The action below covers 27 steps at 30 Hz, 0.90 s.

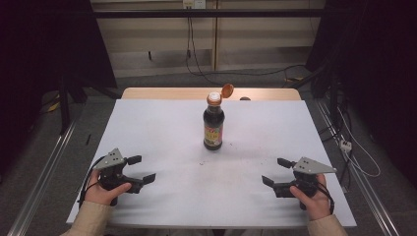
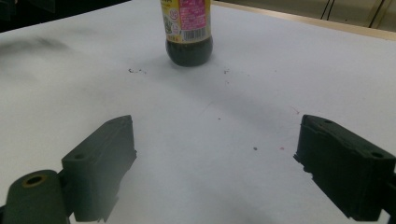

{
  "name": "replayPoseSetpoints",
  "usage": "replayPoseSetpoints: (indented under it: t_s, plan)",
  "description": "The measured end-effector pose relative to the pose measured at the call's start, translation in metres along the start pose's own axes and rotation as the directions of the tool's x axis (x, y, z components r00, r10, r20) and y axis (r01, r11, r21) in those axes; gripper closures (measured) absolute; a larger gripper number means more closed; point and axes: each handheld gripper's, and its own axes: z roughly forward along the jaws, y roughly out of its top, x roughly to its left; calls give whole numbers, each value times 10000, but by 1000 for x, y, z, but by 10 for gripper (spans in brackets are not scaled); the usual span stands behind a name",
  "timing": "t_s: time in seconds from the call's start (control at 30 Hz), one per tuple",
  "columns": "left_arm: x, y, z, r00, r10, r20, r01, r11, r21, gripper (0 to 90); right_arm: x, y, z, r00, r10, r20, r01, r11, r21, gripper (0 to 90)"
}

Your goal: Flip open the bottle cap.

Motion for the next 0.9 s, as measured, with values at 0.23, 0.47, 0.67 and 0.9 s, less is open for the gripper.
replayPoseSetpoints:
  t_s: [0.23,0.47,0.67,0.9]
  plan:
    - [0,-2,-4,10000,-74,-38,73,10000,-59,62,-1,-2,-2,10000,-16,-5,16,10000,26,105]
    - [0,-4,-5,9999,-136,-76,135,9999,-47,63,-2,-3,-3,9999,-126,90,125,9999,76,105]
    - [-1,-4,-4,10000,-48,1,48,10000,-8,64,-1,-3,-4,9999,-109,73,108,9999,47,105]
    - [-1,-4,-3,10000,-27,15,27,10000,-10,69,-1,-3,-3,9999,-148,82,147,9998,123,105]
